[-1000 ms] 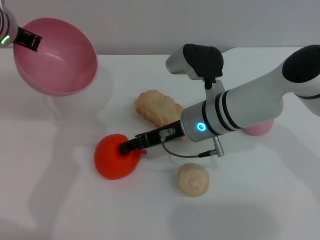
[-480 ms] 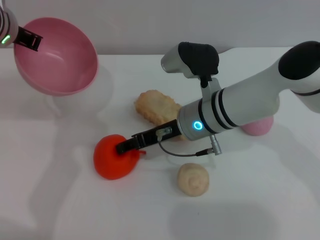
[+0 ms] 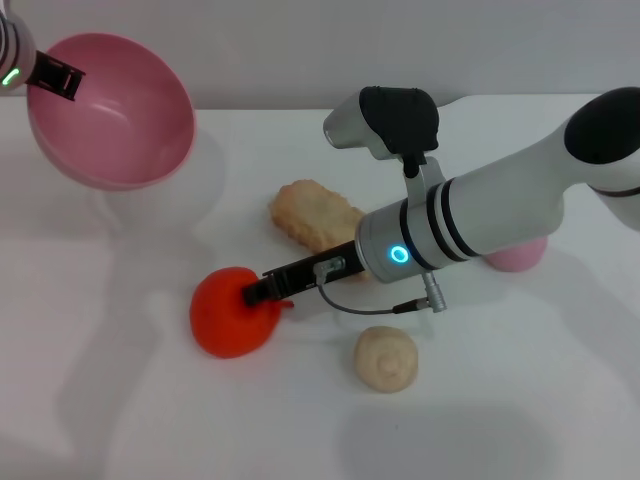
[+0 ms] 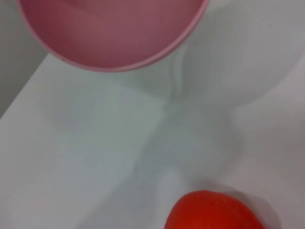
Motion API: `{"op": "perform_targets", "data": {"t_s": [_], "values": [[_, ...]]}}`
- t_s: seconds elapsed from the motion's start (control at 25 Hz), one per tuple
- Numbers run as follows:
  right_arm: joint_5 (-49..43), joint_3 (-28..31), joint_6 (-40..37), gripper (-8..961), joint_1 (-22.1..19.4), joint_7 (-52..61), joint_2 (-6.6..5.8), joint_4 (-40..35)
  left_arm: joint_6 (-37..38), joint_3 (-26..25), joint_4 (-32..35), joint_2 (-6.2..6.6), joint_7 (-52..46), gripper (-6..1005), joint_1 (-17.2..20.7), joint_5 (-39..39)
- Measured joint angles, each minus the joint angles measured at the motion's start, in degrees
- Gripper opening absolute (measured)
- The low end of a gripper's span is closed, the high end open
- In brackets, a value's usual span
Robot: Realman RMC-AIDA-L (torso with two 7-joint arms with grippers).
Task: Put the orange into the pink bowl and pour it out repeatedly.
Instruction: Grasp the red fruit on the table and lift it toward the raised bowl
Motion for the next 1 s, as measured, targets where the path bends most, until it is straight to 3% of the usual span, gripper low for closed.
{"op": "perform_targets", "data": {"t_s": [0.28,0.52,1.0], "values": [[0.0,0.1,-1.0,112,-0.5,-1.7,-0.01,-0.8,0.2,-0.4,0.0,0.03,0.0,82,0.3,0.0],[0.1,0.4,-1.7,40,-1.6,-2.0,-0.02,-1.7,0.4,-0.4,-0.6,0.03,0.0,83,0.3,0.0],[-3.1,1.4,-3.7,40,-9.0,-1.8,-0.72,-11.7,0.5,-0.1,-0.8,-0.05,0.0,84,0.0,0.0]]}}
